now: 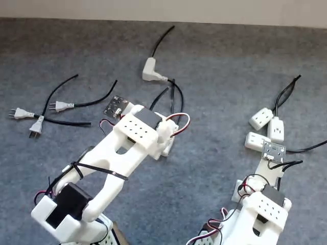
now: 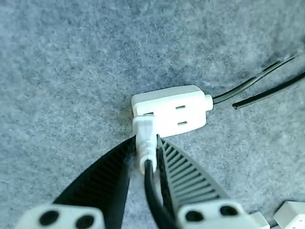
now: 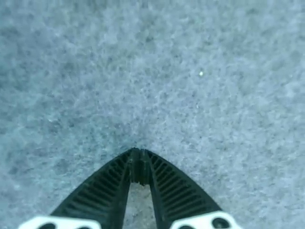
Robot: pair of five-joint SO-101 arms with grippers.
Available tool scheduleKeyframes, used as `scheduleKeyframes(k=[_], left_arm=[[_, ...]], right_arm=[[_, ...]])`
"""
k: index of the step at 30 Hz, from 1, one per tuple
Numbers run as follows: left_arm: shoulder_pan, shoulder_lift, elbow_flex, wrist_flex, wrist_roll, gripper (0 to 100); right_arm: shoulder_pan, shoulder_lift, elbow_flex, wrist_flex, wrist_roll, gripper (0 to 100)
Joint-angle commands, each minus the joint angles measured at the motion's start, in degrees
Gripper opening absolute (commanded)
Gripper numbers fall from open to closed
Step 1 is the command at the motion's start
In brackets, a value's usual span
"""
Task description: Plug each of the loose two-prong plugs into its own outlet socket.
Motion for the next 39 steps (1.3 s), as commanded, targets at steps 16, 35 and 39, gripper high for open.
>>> scheduleKeyframes(k=[16, 35, 39], left_arm=[[-1.8, 10.86, -8.48, -0.62, 2.9, 1], [-10.07, 49.45, -52.7, 34.29, -17.32, 1], [-6.55, 50.95, -54.99, 34.55, -28.04, 1]], right_arm=[[0.48, 0.48, 0.13, -2.15, -0.53, 0.8], [0.48, 0.48, 0.13, -2.15, -0.53, 0.8], [0.48, 0.48, 0.13, -2.15, -0.53, 0.8]])
